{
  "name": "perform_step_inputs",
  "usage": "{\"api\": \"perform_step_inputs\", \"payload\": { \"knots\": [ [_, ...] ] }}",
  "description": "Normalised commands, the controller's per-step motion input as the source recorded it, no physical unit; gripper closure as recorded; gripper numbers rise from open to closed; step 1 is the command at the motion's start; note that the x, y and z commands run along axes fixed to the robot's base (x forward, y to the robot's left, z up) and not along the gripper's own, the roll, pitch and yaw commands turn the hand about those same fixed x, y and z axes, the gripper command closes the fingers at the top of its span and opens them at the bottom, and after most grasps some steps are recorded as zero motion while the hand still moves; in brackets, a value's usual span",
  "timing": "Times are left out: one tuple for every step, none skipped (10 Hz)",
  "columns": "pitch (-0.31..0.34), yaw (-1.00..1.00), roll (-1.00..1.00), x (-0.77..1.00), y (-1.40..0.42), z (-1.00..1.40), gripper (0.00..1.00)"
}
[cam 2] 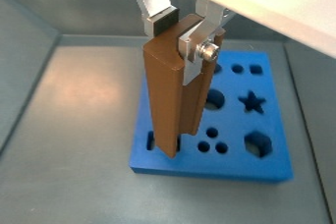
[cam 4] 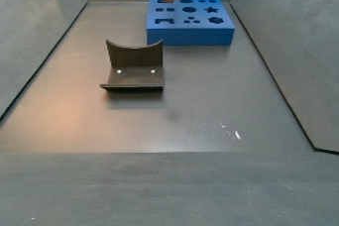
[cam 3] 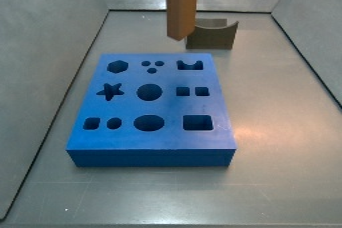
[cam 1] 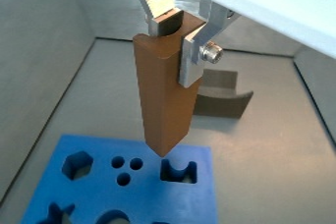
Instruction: Insert the arch object.
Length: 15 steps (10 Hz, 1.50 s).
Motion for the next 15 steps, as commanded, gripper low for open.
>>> {"api": "perform_step_inputs", "payload": {
  "knots": [
    [0.053, -0.80, 0.13, 0.09, 0.00, -0.54, 1.00],
    [0.000, -0.88, 0.04, 0.11, -0.04, -0.48, 1.00],
    [0.003, -0.95, 0.00, 0.03, -0.07, -0.36, 1.00],
    [0.000, -0.97, 0.00, 0.04, -0.12, -0.25, 1.00],
    [0.000, -0.94, 0.00, 0.07, -0.13, -0.22, 1.00],
    [0.000, -0.97, -0.01, 0.02, -0.15, -0.16, 1.00],
    [0.000, -0.99, -0.02, 0.00, -0.15, -0.13, 1.00],
    [0.000, -0.97, -0.01, 0.04, -0.13, -0.17, 1.00],
    [0.000, -1.00, 0.00, 0.00, -0.04, -0.22, 1.00],
    [0.000, -1.00, 0.00, 0.00, 0.00, -0.20, 1.00],
    [0.000, -1.00, 0.00, 0.00, 0.00, -0.19, 1.00],
    [0.000, -1.00, -0.02, 0.00, 0.00, -0.12, 1.00],
    [0.000, -0.94, -0.05, 0.17, 0.00, -0.07, 1.00],
    [0.041, -0.65, -0.02, 0.41, 0.00, -0.07, 1.00],
    [0.049, -0.30, -0.02, 0.35, 0.00, -0.20, 1.00]
  ]
}}
